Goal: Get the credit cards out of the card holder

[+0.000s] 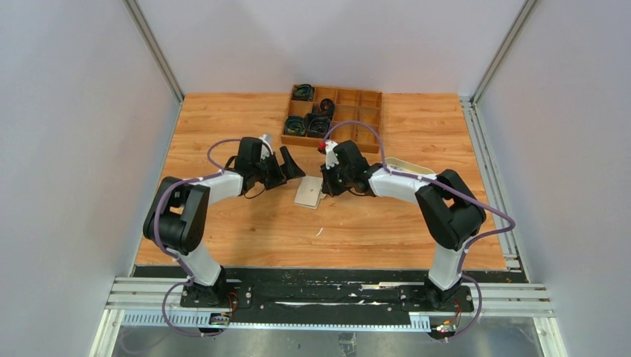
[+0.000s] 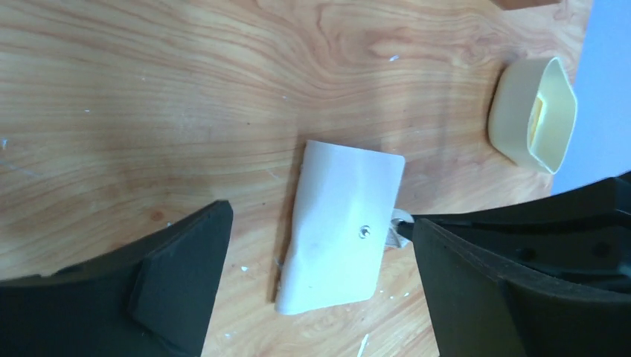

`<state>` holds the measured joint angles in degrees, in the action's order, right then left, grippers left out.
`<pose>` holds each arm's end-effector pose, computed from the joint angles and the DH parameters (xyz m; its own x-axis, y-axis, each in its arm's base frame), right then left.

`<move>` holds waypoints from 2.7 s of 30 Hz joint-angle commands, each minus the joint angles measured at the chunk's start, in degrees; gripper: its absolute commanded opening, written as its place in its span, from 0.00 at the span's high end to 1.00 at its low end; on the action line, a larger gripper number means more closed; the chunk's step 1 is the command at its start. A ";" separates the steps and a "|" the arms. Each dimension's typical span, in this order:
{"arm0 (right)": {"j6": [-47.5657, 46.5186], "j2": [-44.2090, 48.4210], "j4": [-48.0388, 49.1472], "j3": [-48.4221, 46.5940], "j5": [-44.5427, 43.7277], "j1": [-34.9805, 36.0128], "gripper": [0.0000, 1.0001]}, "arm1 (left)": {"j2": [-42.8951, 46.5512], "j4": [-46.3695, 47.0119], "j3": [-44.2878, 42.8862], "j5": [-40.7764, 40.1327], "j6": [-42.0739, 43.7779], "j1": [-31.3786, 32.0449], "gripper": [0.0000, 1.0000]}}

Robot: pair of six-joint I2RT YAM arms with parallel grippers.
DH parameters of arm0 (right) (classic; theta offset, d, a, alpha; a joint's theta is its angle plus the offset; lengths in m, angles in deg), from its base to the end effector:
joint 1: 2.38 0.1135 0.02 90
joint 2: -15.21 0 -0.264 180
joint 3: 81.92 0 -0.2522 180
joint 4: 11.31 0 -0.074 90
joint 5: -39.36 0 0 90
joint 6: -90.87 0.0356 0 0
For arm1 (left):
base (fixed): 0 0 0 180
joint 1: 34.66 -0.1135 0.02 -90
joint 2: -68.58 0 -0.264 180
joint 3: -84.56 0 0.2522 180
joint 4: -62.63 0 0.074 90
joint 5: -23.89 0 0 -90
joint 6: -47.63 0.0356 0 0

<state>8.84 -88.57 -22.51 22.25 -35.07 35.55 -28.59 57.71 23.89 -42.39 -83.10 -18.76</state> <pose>0.3015 0.2471 0.1833 -0.5980 -0.2967 -0.7445 -0.6800 0.6796 0.2754 0.3189 -0.1057 0.1549 -0.8351 -0.3833 -0.3946 -0.0052 0.7229 -0.6910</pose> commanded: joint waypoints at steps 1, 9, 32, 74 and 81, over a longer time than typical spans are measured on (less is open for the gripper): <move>1.06 1.71 0.79 -0.03 1.48 -0.67 1.00 | 4.70 -5.89 -2.35 -0.07 5.36 1.24 0.00; 0.72 5.68 -1.22 -2.45 2.20 -0.68 1.00 | 6.80 -10.84 -6.02 5.11 11.82 6.29 0.00; 0.76 7.51 -3.58 -2.89 1.84 -1.60 1.00 | 5.04 -10.74 -4.24 7.86 15.07 9.95 0.06; -1.08 12.39 -7.31 -1.09 0.60 -3.66 1.00 | 3.67 -17.78 -7.36 -3.54 16.83 15.02 0.38; -1.07 13.17 -6.88 2.61 0.77 -6.41 1.00 | 1.09 -14.28 -5.78 -1.71 15.55 15.03 0.71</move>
<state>8.58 -77.14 -28.85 21.99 -34.15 31.18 -25.48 40.92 17.77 -45.41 -67.06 -4.05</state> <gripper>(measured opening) 0.010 0.356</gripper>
